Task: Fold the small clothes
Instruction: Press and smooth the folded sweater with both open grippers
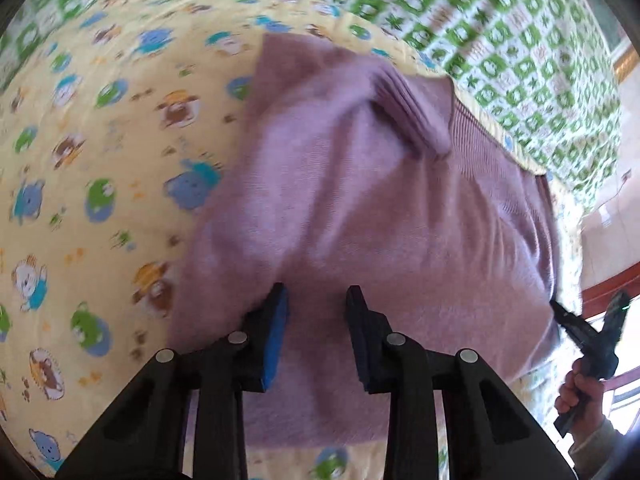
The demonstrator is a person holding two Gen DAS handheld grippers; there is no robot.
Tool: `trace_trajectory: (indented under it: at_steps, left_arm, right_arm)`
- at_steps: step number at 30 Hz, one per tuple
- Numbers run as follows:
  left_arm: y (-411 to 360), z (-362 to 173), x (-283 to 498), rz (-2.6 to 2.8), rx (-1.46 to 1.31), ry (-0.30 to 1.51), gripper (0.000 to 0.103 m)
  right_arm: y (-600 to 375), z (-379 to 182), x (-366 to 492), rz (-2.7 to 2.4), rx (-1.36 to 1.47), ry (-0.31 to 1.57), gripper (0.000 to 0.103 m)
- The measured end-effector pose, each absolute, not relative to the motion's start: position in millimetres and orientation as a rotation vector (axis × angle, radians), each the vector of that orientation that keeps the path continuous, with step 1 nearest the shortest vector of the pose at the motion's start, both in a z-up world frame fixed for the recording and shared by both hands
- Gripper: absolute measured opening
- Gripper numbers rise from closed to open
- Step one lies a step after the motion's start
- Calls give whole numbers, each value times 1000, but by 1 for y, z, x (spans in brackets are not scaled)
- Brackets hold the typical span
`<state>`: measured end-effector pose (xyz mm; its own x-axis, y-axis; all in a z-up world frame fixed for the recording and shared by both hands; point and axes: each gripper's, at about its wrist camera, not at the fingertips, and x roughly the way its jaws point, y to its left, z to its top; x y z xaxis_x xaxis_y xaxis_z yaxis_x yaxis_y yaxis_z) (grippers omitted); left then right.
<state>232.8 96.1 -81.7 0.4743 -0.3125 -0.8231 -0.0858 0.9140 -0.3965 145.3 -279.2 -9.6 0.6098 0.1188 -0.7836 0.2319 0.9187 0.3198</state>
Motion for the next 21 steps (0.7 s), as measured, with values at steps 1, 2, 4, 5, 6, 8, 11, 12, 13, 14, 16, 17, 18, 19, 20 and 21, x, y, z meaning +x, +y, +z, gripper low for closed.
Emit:
trace_trajectory:
  at_steps: [1,2,4,5,6,8,11,12,13,14,16,17,18,19,20,21]
  left_arm:
    - [98,-79,231,-146,-415,1075,29]
    - [97,-76,229,-141,-408,1075,30]
    - [92,-67,229,-136,-398,1072,37]
    - [88,-60,228,-141,-393,1057,46]
    - [81,-52,230,-149,-374,1032,53]
    - [69,-40,239,-167,-348,1009,55]
    - [48,-28,266,-203,-296,991,56]
    - [41,-26,279,-211,-256,984,57]
    - [32,-26,291,-211,-234,987,57]
    - [28,-27,302,-201,-209,994,57]
    - [28,-30,330,-182,-196,1014,57]
    - [31,-31,337,-174,-199,1012,57]
    - [36,-29,351,-159,-213,1002,57]
    - [42,-27,360,-149,-231,993,57]
    - [48,-25,366,-138,-247,984,57]
    - [56,-22,376,-126,-280,972,57]
  right_arm:
    - [-289,-9,139,-109,418,928,21]
    - [-299,-8,134,-176,402,947,21]
    - [-311,-8,127,-192,444,967,40]
    - [-315,-4,124,-208,471,959,41]
    - [-315,2,121,-205,481,938,41]
    - [-305,18,120,-170,471,882,41]
    - [-276,37,139,-65,439,835,44]
    - [-267,39,150,-16,435,841,45]
    - [-257,38,160,22,431,849,45]
    - [-246,37,175,63,420,857,45]
    - [-226,31,199,117,384,874,45]
    - [-218,26,212,130,362,885,45]
    - [-214,22,224,140,354,897,45]
    - [-211,18,237,152,353,914,45]
    - [-212,16,247,151,350,923,45]
    - [-214,15,258,146,345,924,45]
